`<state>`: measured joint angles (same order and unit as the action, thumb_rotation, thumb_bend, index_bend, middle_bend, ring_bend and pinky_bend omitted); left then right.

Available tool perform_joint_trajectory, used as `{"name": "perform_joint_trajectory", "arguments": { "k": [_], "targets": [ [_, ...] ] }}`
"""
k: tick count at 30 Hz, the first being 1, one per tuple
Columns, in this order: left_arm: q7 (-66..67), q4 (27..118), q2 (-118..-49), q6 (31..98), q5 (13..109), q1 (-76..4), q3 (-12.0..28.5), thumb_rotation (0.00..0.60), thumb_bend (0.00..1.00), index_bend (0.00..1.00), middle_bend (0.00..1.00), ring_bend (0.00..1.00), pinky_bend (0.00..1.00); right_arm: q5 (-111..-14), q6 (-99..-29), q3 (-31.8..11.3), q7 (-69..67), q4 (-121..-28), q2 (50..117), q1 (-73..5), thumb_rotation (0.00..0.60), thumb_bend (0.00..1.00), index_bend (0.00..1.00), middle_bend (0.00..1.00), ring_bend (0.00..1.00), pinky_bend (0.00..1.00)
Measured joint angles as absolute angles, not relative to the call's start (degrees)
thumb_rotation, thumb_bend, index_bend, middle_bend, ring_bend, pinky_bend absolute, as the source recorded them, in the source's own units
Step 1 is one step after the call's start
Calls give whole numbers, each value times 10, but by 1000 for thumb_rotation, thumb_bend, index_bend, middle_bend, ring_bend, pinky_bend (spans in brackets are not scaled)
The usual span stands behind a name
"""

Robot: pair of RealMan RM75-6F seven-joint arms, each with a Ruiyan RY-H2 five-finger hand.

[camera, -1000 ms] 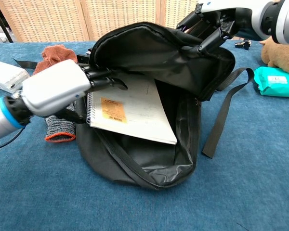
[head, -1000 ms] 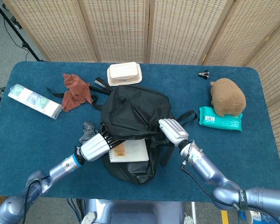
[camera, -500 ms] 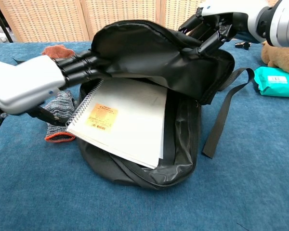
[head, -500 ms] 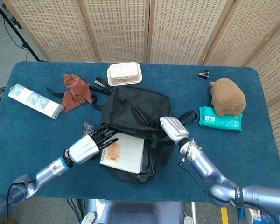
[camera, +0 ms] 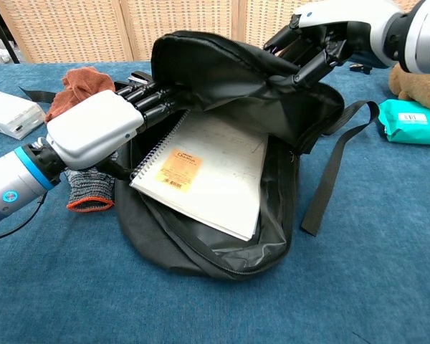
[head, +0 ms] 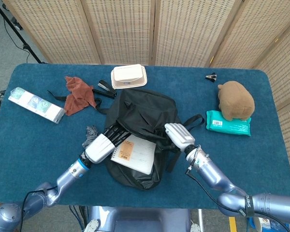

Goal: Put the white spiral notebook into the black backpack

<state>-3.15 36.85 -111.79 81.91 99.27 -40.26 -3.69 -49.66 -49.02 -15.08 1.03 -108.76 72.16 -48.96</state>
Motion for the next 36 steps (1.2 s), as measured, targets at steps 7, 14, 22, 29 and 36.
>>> {"name": "perform_joint_trajectory", "arguments": {
  "k": [7, 14, 22, 29, 36],
  "targets": [
    [-14, 371, -1148, 832, 972, -399, -7, 600, 231, 0, 0, 0, 64, -504, -481, -149, 3, -1103, 718, -488, 600, 629, 631, 610, 582, 649],
    [74, 409, -1181, 818, 914, -384, 42, 600, 233, 0, 0, 0, 57, -501, -480, -149, 7, -1108, 721, -493, 600, 630, 631, 610, 583, 649],
    [133, 518, -1150, 779, 878, -371, 62, 600, 21, 0, 0, 0, 0, -494, -489, -148, 12, -1093, 724, -494, 600, 629, 631, 610, 583, 649],
    [159, 643, -1057, 735, 865, -366, 60, 600, 0, 0, 0, 0, 0, -482, -493, -150, 13, -1073, 731, -495, 600, 630, 631, 610, 583, 649],
    [137, 742, -983, 696, 856, -364, 54, 600, 0, 0, 0, 0, 0, -476, -496, -151, 20, -1066, 734, -498, 600, 630, 631, 610, 582, 649]
  ]
}}
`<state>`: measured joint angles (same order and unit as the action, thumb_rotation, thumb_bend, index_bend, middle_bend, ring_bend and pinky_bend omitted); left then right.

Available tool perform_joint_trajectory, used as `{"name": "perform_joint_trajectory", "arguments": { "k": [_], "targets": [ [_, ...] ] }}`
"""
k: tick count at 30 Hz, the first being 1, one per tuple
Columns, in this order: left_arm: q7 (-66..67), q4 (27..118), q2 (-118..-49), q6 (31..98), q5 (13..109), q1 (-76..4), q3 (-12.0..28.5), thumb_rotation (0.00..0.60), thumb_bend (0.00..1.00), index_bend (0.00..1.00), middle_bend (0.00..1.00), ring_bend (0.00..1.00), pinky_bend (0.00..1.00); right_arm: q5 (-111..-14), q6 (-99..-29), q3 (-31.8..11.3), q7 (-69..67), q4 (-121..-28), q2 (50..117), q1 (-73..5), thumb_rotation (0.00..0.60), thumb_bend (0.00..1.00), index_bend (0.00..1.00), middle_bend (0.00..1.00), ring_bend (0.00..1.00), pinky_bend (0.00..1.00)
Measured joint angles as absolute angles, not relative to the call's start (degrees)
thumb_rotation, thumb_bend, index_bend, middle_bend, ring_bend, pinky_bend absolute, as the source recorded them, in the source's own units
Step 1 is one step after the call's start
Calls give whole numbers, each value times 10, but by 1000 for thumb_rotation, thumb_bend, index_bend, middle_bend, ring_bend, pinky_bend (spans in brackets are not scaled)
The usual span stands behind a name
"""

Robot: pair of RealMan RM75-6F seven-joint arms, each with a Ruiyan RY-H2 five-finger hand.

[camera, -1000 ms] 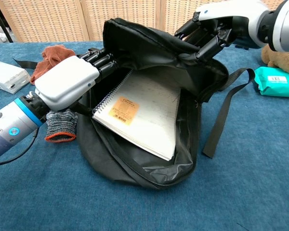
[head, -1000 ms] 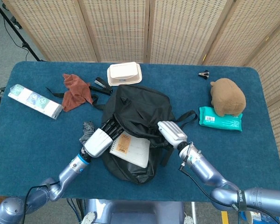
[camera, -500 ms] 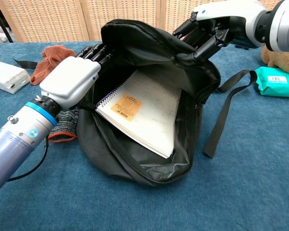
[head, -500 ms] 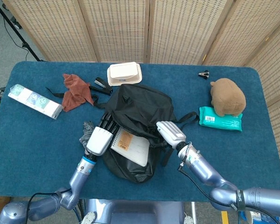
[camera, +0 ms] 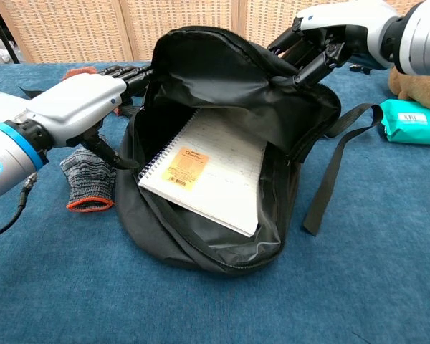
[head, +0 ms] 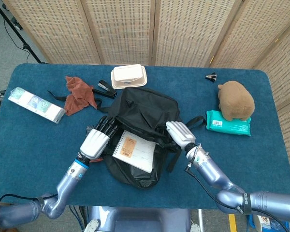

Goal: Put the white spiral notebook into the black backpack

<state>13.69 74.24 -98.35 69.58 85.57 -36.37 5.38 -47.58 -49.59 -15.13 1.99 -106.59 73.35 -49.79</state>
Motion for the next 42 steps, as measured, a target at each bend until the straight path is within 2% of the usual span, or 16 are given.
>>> {"name": "perform_joint_trajectory", "arguments": {
  "k": [6, 13, 17, 22, 25, 26, 28, 30, 31, 32, 33, 36, 42],
  "targets": [
    [88, 832, -901, 688, 865, -355, 40, 600, 0, 0, 0, 0, 0, -477, -495, -149, 19, -1073, 728, -494, 600, 629, 631, 610, 582, 649],
    [50, 918, -749, 696, 874, -327, 19, 600, 0, 0, 0, 0, 0, -513, -497, -135, 16, -1093, 724, -481, 600, 630, 632, 610, 582, 649],
    [18, 925, -698, 707, 872, -308, 14, 600, 0, 0, 0, 0, 0, -535, -493, -121, 15, -1102, 733, -475, 600, 629, 631, 610, 583, 645],
    [-34, 903, -673, 720, 866, -289, 14, 600, 0, 0, 0, 0, 0, -555, -489, -98, 29, -1103, 754, -473, 600, 629, 629, 610, 581, 627],
    [-56, 883, -668, 726, 862, -281, 16, 600, 0, 0, 0, 0, 0, -565, -482, -81, 43, -1099, 771, -474, 600, 628, 599, 586, 553, 529],
    [-62, 877, -667, 728, 862, -278, 16, 600, 0, 0, 0, 0, 0, -568, -480, -79, 45, -1098, 775, -474, 600, 625, 561, 547, 508, 448],
    [-73, 865, -666, 733, 862, -273, 18, 600, 0, 0, 0, 0, 0, -578, -467, -73, 45, -1095, 783, -476, 600, 447, 437, 409, 353, 278],
    [-82, 856, -666, 736, 862, -269, 19, 600, 0, 0, 0, 0, 0, -595, -451, -67, 42, -1090, 787, -479, 600, 88, 198, 152, 101, 83],
    [-88, 851, -665, 738, 862, -267, 20, 600, 0, 0, 0, 0, 0, -601, -442, -64, 41, -1087, 787, -481, 600, 25, 121, 82, 44, 41],
    [-92, 848, -665, 739, 862, -265, 21, 600, 0, 0, 0, 0, 0, -606, -433, -62, 40, -1085, 788, -483, 600, 0, 45, 20, 4, 7],
    [-95, 845, -664, 740, 862, -264, 22, 600, 0, 0, 0, 0, 0, -613, -420, -60, 36, -1083, 788, -486, 600, 0, 9, 0, 0, 0],
    [-105, 834, -664, 743, 862, -260, 24, 600, 0, 0, 0, 0, 0, -637, -401, -59, 24, -1075, 789, -491, 600, 0, 0, 0, 0, 0],
    [-120, 821, -665, 747, 864, -254, 28, 600, 0, 0, 0, 0, 0, -699, -412, -64, -18, -1064, 788, -483, 600, 0, 0, 0, 0, 0]
  ]
}}
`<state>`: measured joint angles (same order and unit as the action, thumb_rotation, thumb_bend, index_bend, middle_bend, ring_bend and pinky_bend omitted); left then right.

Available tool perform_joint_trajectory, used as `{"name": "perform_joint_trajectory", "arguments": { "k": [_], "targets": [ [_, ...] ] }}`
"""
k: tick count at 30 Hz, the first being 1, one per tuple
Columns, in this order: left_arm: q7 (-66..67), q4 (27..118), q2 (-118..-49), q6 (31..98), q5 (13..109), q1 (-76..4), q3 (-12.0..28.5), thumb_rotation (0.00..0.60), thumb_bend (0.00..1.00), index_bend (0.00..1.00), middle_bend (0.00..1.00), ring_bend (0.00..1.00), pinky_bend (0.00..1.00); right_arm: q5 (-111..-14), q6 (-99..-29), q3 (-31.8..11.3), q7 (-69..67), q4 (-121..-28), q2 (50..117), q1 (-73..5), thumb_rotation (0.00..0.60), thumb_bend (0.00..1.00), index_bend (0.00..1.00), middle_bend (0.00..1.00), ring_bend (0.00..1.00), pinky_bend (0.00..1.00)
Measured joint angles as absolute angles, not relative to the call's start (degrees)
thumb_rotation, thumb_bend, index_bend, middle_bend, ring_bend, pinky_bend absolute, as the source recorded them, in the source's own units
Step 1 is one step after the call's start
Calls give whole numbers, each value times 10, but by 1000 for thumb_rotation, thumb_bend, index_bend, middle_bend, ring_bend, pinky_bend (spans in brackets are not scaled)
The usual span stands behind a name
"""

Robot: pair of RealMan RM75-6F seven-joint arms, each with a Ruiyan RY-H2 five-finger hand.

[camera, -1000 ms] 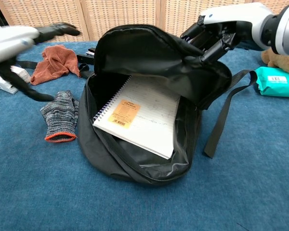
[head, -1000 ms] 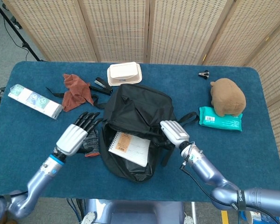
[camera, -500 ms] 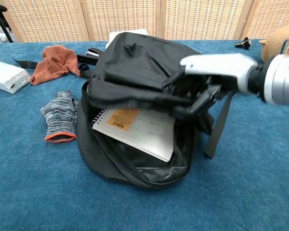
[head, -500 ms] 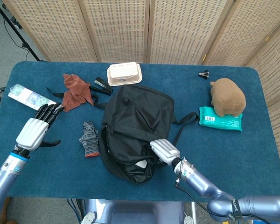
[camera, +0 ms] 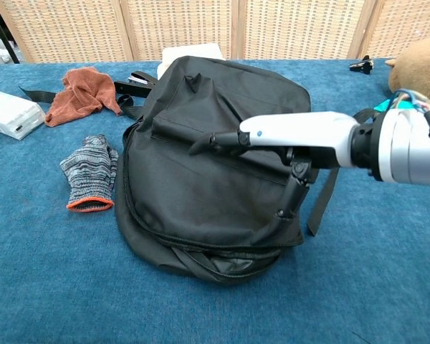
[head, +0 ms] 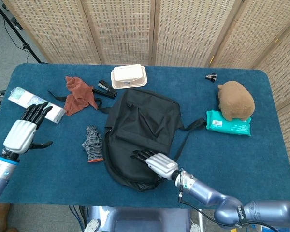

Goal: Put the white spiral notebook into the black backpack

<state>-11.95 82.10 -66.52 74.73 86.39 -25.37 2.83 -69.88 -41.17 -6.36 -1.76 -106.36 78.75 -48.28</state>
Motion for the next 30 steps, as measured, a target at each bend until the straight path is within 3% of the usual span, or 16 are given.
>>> {"name": "perform_joint_trajectory", "arguments": {
  "k": [11, 19, 24, 30],
  "targets": [
    [-127, 811, -663, 771, 861, -229, 31, 600, 0, 0, 0, 0, 0, -800, -492, -51, -28, -1033, 720, -439, 600, 0, 0, 0, 0, 0],
    [-110, 827, -650, 807, 843, -187, 30, 600, 0, 0, 0, 0, 0, -881, -661, -24, 6, -899, 692, -352, 600, 0, 0, 0, 0, 0],
    [-97, 847, -640, 819, 826, -161, 28, 600, 0, 0, 0, 0, 0, -879, -755, -10, -12, -824, 684, -266, 600, 0, 0, 0, 0, 0],
    [-69, 889, -632, 842, 811, -129, 24, 600, 0, 0, 0, 0, 0, -850, -821, -9, -58, -791, 683, -195, 600, 0, 0, 0, 0, 0]
  ]
}}
